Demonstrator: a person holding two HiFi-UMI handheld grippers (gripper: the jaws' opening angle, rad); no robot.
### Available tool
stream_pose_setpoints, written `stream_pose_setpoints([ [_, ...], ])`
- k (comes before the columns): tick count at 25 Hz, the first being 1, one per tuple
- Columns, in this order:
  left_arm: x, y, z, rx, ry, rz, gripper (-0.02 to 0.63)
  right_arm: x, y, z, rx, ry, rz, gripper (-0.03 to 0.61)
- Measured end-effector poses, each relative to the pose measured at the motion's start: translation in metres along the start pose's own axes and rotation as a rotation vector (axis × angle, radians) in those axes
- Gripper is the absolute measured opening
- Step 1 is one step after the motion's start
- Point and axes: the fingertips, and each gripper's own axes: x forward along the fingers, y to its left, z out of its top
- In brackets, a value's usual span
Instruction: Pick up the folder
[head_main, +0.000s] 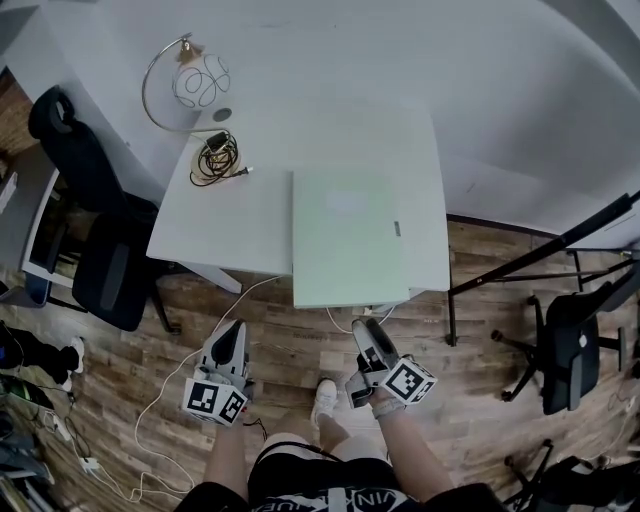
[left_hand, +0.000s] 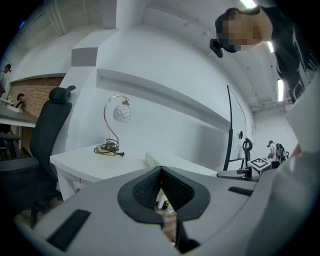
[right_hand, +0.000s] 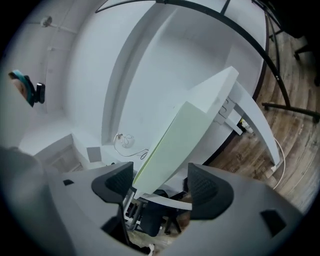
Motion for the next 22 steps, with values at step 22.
stream_pose_setpoints([
  [22, 0.051, 0.004, -0.023, -0.018, 0.035, -0.074, 0.014, 0.059, -0.004, 0.003, 0.164, -0.08, 0.086, 0.347],
])
